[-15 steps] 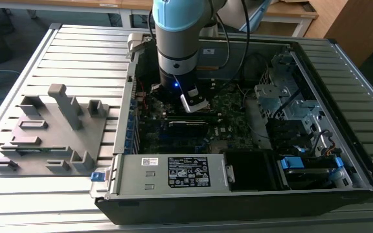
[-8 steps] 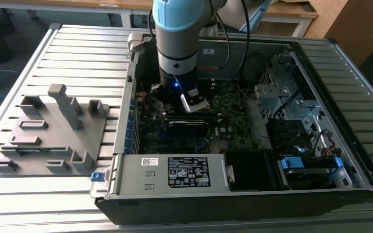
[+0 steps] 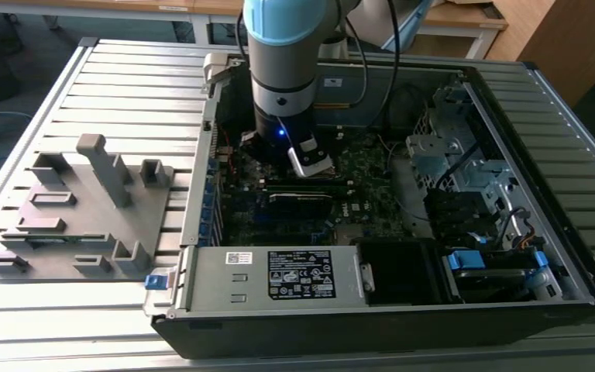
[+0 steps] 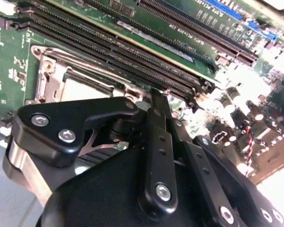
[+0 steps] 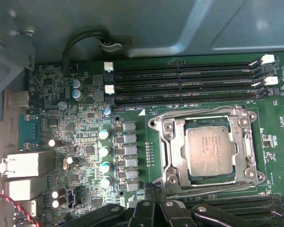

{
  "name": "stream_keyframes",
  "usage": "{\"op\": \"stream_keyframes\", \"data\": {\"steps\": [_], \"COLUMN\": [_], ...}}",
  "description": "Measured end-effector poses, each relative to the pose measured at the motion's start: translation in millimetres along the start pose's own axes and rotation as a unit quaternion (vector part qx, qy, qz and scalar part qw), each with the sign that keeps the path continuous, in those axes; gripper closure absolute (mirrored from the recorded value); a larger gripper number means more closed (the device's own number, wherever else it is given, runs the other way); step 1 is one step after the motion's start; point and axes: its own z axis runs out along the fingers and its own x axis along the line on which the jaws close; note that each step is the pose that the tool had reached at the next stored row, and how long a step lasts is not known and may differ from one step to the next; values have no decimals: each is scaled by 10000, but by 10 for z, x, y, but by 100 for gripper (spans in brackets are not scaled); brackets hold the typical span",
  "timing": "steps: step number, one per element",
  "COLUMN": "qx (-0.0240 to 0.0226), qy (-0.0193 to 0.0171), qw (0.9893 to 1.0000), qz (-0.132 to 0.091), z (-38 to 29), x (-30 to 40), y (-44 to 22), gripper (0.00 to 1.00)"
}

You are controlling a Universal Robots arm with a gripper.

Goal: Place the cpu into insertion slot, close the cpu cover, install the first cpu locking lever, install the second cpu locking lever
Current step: 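Install the second cpu locking lever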

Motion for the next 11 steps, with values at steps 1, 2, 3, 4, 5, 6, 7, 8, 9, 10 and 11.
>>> {"op": "stream_keyframes", "data": {"steps": [1, 2, 3, 4, 5, 6, 7, 8, 9, 10, 11], "qx": [0, 0, 0, 0, 0, 0, -1, 0, 0, 0, 0], "qy": [0, 0, 0, 0, 0, 0, 0, 0, 0, 0, 0], "qw": [10000, 10000, 10000, 10000, 10000, 10000, 10000, 10000, 10000, 10000, 10000], "qz": [0, 0, 0, 0, 0, 0, 0, 0, 0, 0, 0], "z": [-13, -28, -45, -65, -85, -106, -128, -153, -176, -194, -207], "x": [0, -1, -1, -2, -2, -3, -4, -5, -5, -6, -6], "y": [2, 4, 7, 10, 13, 16, 20, 24, 27, 30, 32], "gripper": [90, 90, 90, 90, 90, 90, 90, 90, 90, 90, 90]}}
